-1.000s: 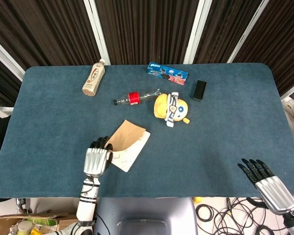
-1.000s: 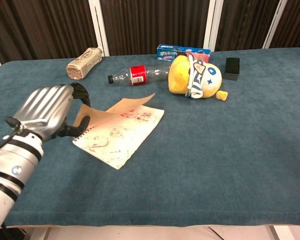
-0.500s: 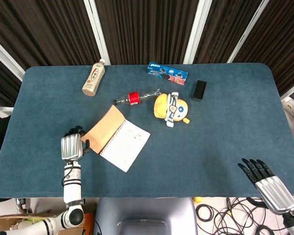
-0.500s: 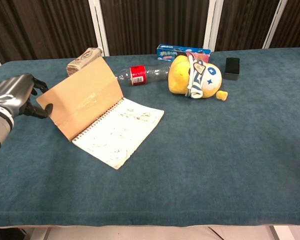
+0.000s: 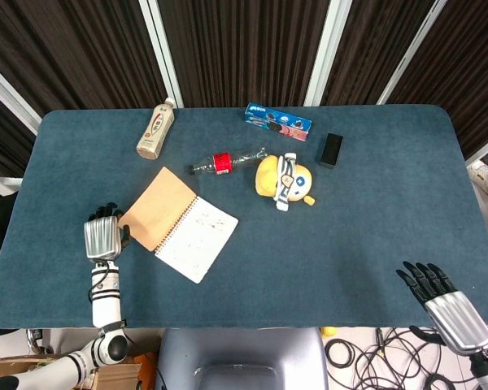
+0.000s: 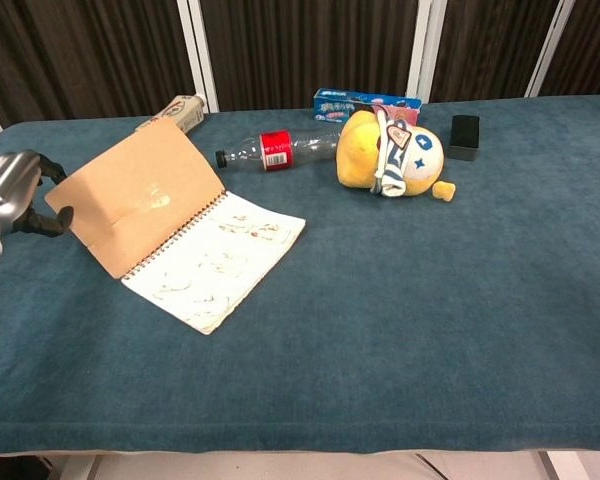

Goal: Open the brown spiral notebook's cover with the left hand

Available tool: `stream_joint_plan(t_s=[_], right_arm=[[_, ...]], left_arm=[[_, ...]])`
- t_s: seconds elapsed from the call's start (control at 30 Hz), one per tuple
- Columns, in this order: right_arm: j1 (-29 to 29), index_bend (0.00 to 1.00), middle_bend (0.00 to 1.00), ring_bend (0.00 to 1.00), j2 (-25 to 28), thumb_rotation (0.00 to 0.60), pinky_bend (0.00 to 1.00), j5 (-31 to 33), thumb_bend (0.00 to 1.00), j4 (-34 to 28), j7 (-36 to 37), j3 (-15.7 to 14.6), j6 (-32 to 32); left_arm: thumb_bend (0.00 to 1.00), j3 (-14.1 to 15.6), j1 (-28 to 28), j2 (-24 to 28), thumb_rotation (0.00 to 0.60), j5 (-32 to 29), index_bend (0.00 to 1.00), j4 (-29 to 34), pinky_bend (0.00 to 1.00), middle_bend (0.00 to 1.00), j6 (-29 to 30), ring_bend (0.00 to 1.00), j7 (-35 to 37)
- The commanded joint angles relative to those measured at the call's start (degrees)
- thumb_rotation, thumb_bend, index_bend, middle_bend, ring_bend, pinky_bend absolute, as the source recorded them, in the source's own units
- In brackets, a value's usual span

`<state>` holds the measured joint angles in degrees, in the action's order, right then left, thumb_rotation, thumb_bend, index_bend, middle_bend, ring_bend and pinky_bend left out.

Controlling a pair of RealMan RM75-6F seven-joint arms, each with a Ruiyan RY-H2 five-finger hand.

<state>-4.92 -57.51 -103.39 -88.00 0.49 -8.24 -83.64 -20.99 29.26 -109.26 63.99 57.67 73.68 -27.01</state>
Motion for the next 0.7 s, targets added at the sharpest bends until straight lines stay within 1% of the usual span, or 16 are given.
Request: stream_joint_plan(t_s=[0.03,0.07,0.1,0.13,0.2,0.27,0.37,0.47,0.57,0.7], right_arm=[[-0.05,0.00,0.00,0.00,0.00,0.600,0.07,0.11,0.02,-0.11,-0.08,0.05,0.14],[-0.06,0.00,0.00,0.00,0.00,0.600,0.07,0.16,0.02,-0.16,-0.16,0.07,0.22],[-0.07,0.00,0.00,0.00,0.00,0.600,0.07,0.20,0.02,-0.19,-0.21,0.06,0.29],[-0.08,0.00,0.00,0.00,0.00,0.600,0.07,0.22,0.02,-0.23,-0.26,0.05,0.36],[-0.13,0.00,0.00,0.00,0.00,0.600,0.07,0.30,0.02,-0.30,-0.41,0.07,0.55],[-0.15,0.00,0.00,0.00,0.02,0.600,0.07,0.35,0.02,-0.38,-0.52,0.04,0.70],[-0.16,0.00,0.00,0.00,0.06,0.600,0.07,0.39,0.02,-0.47,-0.62,0.03,0.79],[-0.14,0.00,0.00,0.00,0.05,0.600,0.07,0.39,0.02,-0.49,-0.66,0.02,0.80],[-0.10,0.00,0.00,0.00,0.00,0.600,0.07,0.39,0.02,-0.48,-0.78,0.02,0.79],[-0.14,0.00,0.00,0.00,-0.07,0.600,0.07,0.45,0.02,-0.56,-1.01,0.03,0.98]], left_arm=[[0.47,2.27,-0.05,0.24,0.600,-0.35,0.16,-1.55,0.41,0.13,-3.93,0.18,0.92],[0.46,2.70,-0.14,0.56,0.600,-0.68,0.07,-1.46,0.40,0.08,-4.95,0.15,0.99],[0.46,3.03,-0.20,0.74,0.600,-0.78,0.02,-1.48,0.40,0.04,-5.49,0.12,1.09],[0.45,3.39,-0.23,0.86,0.600,-0.71,0.00,-1.61,0.39,0.01,-5.87,0.08,1.24],[0.42,4.38,-0.29,1.04,0.600,-0.08,0.00,-2.19,0.38,0.00,-6.30,0.03,1.71],[0.39,5.17,-0.24,1.09,0.600,0.81,0.00,-2.98,0.37,0.00,-6.16,0.00,2.08],[0.36,6.16,-0.13,1.28,0.600,2.79,0.00,-4.15,0.36,0.00,-5.09,0.00,3.42],[0.36,6.69,0.00,2.01,0.600,4.70,0.00,-5.05,0.36,0.00,-3.62,0.00,4.69],[0.36,6.76,0.21,2.74,0.600,5.78,0.00,-6.18,0.36,0.00,-2.15,0.00,4.10],[0.36,6.55,0.23,3.07,0.600,7.07,0.00,-8.53,0.36,0.00,1.26,0.00,2.47]])
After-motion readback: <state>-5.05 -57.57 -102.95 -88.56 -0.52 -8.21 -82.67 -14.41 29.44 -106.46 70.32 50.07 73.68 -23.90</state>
